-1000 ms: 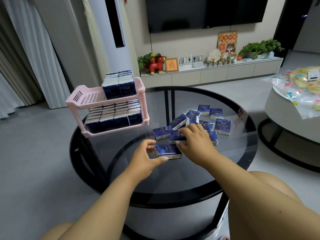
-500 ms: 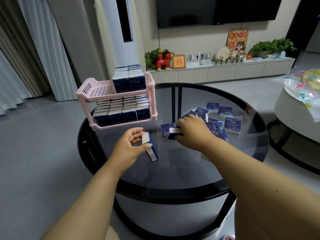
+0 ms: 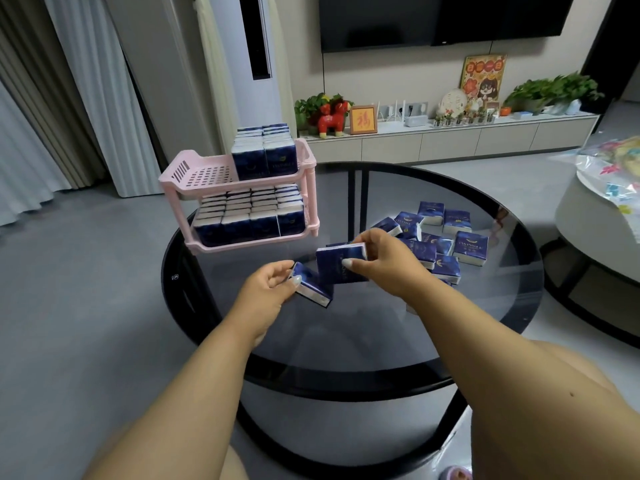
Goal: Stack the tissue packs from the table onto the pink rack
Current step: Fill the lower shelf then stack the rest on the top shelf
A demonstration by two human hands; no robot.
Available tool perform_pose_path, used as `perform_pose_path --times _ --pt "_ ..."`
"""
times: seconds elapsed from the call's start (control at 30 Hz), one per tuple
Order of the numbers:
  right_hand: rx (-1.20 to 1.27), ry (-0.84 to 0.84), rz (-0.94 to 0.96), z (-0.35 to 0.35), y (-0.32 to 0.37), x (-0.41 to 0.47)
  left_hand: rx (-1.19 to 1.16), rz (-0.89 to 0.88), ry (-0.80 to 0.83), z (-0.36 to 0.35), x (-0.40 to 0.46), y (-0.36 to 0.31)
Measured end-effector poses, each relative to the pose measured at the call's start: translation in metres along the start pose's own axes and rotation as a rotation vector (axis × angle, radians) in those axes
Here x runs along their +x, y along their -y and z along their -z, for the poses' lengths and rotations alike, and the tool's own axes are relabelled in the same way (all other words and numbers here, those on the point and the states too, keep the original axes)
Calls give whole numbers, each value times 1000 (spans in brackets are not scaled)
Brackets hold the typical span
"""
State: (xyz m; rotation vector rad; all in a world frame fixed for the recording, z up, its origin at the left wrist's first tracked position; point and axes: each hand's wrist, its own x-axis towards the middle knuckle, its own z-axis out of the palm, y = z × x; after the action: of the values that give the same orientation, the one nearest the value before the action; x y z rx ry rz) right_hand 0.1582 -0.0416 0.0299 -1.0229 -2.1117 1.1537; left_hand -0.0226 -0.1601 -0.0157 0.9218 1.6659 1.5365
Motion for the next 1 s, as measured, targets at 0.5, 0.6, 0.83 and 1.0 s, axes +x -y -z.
perform_pose_path --times 0.5,0.6,0.83,1.0 --pt "-225 133 266 -7 1 -1 184 -108 90 -9 -5 -25" --pt "-161 99 237 -10 -7 -6 399 -110 64 -5 -11 -15" --pt "116 174 45 -32 -22 -21 477 -176 46 -5 -20 -10" --pt "142 165 115 -49 -27 -25 253 -103 144 -12 -24 -7"
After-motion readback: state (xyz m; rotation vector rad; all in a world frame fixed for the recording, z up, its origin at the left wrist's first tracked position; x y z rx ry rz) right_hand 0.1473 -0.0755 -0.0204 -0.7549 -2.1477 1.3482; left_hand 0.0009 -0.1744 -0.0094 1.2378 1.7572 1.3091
